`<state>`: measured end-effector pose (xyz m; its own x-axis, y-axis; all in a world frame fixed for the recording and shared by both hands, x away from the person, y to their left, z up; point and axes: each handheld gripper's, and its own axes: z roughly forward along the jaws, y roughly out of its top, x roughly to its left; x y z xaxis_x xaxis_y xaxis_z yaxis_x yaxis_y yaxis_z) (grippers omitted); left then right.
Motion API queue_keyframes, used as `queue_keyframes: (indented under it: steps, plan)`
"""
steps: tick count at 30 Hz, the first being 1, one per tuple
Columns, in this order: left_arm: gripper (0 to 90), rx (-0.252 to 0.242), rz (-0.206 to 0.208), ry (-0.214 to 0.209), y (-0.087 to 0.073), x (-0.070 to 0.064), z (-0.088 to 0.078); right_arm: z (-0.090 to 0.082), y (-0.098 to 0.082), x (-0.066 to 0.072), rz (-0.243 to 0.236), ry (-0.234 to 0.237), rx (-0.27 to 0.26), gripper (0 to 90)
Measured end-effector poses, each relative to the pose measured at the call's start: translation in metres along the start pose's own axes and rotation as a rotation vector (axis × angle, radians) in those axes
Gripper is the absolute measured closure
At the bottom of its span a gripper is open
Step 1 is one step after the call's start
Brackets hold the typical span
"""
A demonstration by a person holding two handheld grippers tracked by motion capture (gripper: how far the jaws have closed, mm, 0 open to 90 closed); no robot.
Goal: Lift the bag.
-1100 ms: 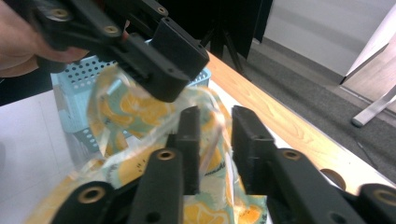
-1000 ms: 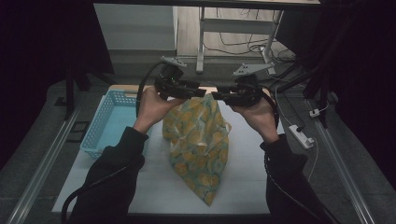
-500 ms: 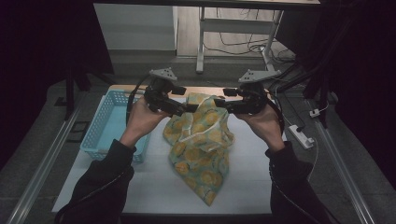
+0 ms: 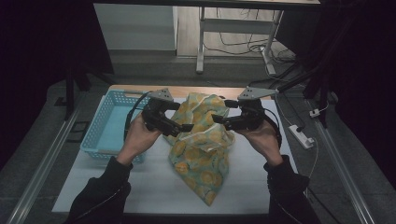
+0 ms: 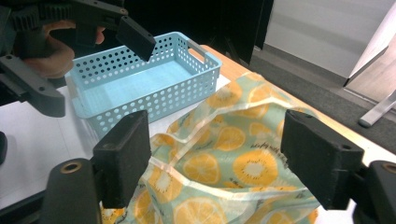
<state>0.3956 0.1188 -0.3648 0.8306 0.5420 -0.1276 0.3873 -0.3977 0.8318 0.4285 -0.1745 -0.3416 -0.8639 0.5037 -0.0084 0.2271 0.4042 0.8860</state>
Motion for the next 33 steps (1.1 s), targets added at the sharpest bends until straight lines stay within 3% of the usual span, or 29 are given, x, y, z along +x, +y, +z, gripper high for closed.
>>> queue_keyframes:
  steps: [5,13,16,21,25,33]
  plan:
    - [0.4,-0.013,-0.010,-0.020,-0.020,0.000,0.003,0.005,-0.014,-0.001,0.037,0.005,0.003,17.9]
    - [0.0,-0.019,-0.045,-0.011,-0.044,0.000,0.008,0.014,-0.036,-0.001,0.069,0.014,0.010,8.7]
    - [0.0,-0.014,-0.048,-0.009,-0.051,-0.002,0.010,0.017,-0.041,0.000,0.061,0.005,0.041,7.7]
    - [0.0,-0.009,-0.059,-0.007,-0.062,-0.005,0.010,0.017,-0.047,0.002,0.047,0.000,0.037,7.6]
    - [0.0,-0.025,-0.069,-0.016,-0.072,-0.007,0.004,0.015,-0.050,0.007,0.050,0.024,0.035,6.4]
    - [0.0,-0.022,-0.097,0.010,-0.093,-0.010,-0.008,0.007,-0.059,0.017,0.017,0.006,0.038,3.8]
